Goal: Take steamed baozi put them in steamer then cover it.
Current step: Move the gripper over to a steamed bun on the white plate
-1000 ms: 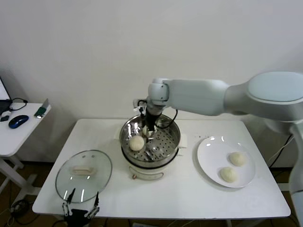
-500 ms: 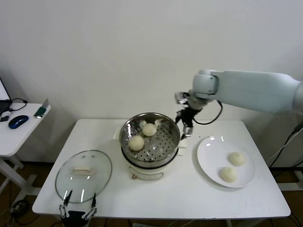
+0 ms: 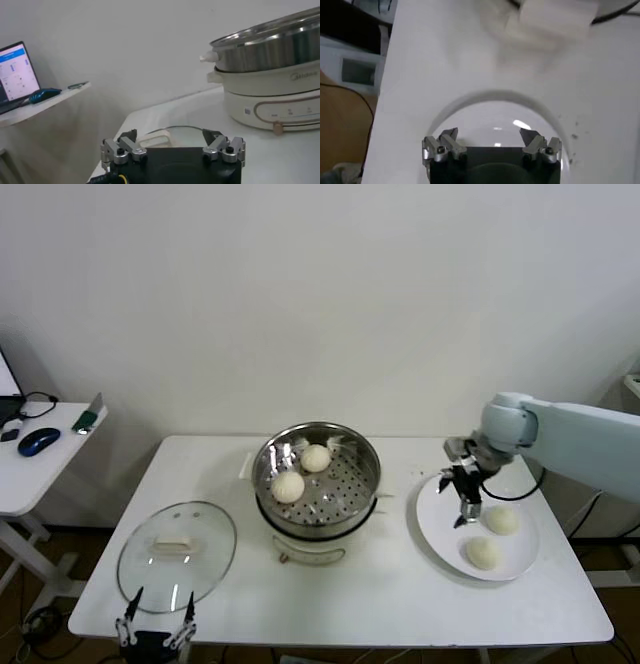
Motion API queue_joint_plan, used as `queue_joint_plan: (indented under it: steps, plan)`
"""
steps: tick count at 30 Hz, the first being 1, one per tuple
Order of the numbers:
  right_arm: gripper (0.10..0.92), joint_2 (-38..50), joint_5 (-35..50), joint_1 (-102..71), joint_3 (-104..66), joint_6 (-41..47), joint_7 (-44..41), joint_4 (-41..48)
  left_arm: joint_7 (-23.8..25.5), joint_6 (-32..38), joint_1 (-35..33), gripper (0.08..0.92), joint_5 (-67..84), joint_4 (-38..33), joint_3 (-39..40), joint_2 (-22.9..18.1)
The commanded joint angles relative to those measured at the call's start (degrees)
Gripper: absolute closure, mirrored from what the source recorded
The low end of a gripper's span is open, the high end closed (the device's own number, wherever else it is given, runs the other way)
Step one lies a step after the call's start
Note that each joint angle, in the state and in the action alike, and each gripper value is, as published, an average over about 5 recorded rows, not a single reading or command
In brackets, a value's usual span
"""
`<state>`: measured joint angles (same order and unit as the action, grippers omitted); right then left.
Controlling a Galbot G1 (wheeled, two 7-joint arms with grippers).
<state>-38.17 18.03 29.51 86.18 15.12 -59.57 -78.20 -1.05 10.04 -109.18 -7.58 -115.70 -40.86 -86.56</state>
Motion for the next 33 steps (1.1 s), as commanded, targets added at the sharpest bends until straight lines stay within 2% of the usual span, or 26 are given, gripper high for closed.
queue_joint_plan:
  steps: [1,29,33]
  plan:
    - [0.203,5.37,-11.03,-14.03,-7.80,-1.33,-1.08,1.99,0.09,-0.40,0.21,0.177,0.26,0.60,-0.43,-0.27]
    - [0.204,1.20,-12.50,-18.05,-12.67,-2.64,-0.87,8.50,0.13,-0.54,0.51,0.177,-1.18,1.28,-0.64,-0.77]
    - [0.229,1.12,-12.39,-17.66,-12.06,-2.92,-1.12,8.59,0.03,-0.42,0.46,0.177,-1.14,1.42,-0.78,-0.80]
